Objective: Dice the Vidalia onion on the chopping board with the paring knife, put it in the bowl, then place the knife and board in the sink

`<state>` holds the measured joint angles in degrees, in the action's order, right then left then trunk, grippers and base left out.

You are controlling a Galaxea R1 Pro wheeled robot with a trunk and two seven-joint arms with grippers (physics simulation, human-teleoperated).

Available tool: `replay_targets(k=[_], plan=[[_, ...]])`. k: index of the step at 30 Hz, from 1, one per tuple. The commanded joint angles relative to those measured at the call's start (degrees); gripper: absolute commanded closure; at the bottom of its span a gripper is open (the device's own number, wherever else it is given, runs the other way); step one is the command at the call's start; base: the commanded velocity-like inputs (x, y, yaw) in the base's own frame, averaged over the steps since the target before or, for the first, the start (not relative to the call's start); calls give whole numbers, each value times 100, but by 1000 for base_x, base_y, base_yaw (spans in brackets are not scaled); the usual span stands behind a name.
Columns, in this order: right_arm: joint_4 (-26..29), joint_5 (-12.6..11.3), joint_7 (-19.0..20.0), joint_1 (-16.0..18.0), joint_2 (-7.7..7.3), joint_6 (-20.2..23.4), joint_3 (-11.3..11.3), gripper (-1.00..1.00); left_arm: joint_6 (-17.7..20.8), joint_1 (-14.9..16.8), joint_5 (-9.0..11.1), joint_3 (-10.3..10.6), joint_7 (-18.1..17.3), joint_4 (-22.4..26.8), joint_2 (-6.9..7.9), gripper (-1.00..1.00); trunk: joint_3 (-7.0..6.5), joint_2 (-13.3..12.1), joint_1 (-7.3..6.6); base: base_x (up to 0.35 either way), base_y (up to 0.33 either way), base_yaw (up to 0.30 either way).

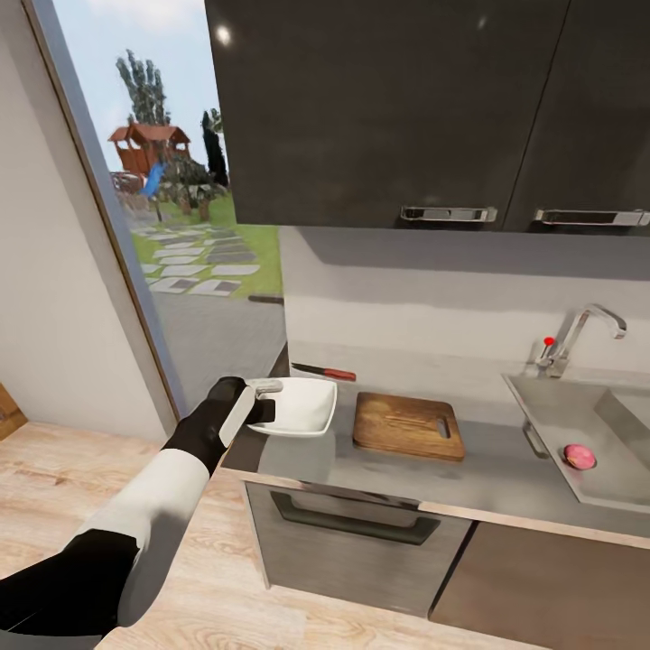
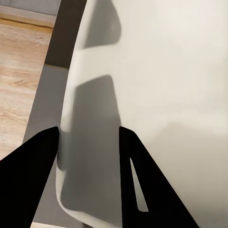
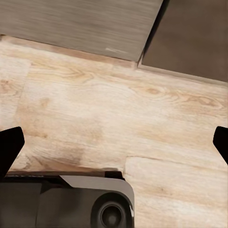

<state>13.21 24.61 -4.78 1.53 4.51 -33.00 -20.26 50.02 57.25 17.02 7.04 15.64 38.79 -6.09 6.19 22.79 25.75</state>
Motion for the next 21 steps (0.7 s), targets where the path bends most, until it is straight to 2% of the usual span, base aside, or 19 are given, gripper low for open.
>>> replay_targets(k=[1,19,20,21], plan=[[-3,61,-40,5,2,-13,-22,-100,15,5,64,18,53,6,3,100,13,13,3,0,0,0],[-3,61,-40,5,-1,-13,-22,-100,16,5,64,17,53,6,3,100,51,13,3,0,0,0],[-3,61,-40,5,2,-13,-22,-100,15,5,64,17,53,6,3,-100,52,13,3,0,0,0],[-3,61,-40,5,4,-13,-22,-100,11,5,64,18,53,6,3,-100,52,13,3,0,0,0]])
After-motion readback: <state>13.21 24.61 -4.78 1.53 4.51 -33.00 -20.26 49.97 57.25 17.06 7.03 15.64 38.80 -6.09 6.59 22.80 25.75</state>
